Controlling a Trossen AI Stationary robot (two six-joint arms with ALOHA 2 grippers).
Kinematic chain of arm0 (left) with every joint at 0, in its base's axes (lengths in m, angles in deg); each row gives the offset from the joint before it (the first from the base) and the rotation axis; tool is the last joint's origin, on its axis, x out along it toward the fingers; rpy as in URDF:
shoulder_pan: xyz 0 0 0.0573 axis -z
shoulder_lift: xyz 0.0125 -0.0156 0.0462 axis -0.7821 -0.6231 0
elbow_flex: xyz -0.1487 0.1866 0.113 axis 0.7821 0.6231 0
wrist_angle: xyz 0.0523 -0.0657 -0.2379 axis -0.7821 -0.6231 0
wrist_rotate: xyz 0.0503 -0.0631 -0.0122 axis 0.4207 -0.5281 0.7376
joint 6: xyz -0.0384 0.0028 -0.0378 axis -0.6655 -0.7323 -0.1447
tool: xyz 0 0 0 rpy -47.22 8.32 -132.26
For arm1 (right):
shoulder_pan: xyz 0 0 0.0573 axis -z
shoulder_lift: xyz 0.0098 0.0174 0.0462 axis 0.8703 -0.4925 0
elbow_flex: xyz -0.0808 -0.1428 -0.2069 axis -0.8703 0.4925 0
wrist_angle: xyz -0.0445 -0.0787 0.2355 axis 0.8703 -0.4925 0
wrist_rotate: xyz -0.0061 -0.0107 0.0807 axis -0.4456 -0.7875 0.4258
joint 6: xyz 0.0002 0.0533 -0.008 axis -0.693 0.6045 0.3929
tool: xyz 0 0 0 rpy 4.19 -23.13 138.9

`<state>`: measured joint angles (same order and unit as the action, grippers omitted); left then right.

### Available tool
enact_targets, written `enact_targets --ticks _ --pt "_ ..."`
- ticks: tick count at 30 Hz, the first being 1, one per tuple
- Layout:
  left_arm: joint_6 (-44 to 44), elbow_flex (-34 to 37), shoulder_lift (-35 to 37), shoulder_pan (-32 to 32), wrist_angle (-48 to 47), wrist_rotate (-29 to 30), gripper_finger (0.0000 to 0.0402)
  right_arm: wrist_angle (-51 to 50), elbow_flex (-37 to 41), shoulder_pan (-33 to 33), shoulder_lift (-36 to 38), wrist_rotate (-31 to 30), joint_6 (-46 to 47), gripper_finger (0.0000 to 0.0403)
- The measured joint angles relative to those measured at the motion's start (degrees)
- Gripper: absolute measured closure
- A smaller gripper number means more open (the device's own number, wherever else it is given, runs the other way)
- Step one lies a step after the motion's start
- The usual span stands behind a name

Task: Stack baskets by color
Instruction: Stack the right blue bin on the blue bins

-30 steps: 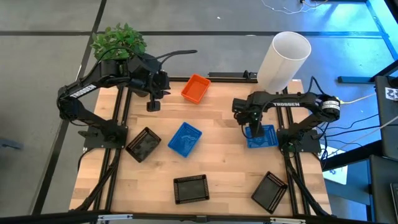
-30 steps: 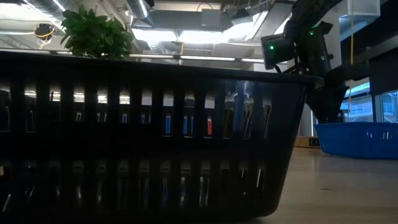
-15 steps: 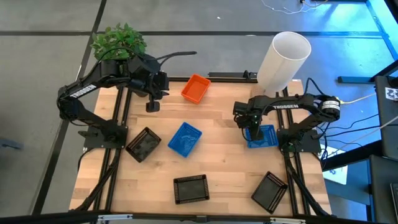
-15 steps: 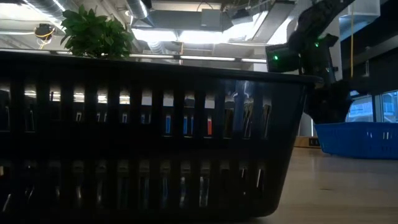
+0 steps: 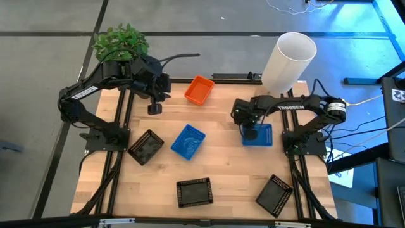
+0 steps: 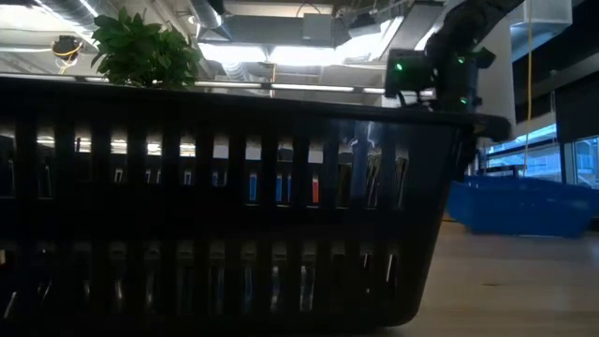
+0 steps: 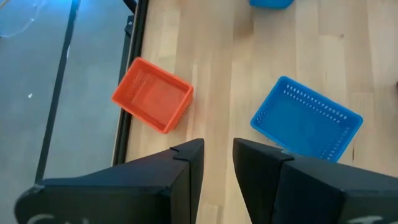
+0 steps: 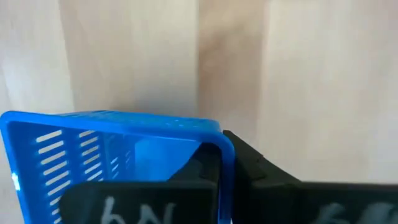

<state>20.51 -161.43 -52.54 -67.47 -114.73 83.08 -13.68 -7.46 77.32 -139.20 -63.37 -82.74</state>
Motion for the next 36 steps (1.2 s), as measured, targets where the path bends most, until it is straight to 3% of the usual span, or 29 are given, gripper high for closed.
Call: enact_targets --ticks 11,28,32,36 --pt "0.02 0.02 0.13 0.01 -2.36 0.04 0.0324 -7.69 -25.64 -0.24 -2.62 0.38 -2.85 0.0401" --pt "-1.50 0.09 5.87 0.02 -4.25 2.31 0.0324 -14.95 -74.13 -5.34 -32.43 6.83 -24.85 0.0402" --pt "-2.22 0.06 6.93 0.00 -4.10 3.28 0.0324 -13.92 -81.94 -6.77 -37.55 7.52 -26.55 0.0403" --pt "-3.04 -0.02 7.61 0.02 -4.07 2.24 0.0324 -9.72 -80.67 -7.88 -38.74 14.47 -29.18 0.0403"
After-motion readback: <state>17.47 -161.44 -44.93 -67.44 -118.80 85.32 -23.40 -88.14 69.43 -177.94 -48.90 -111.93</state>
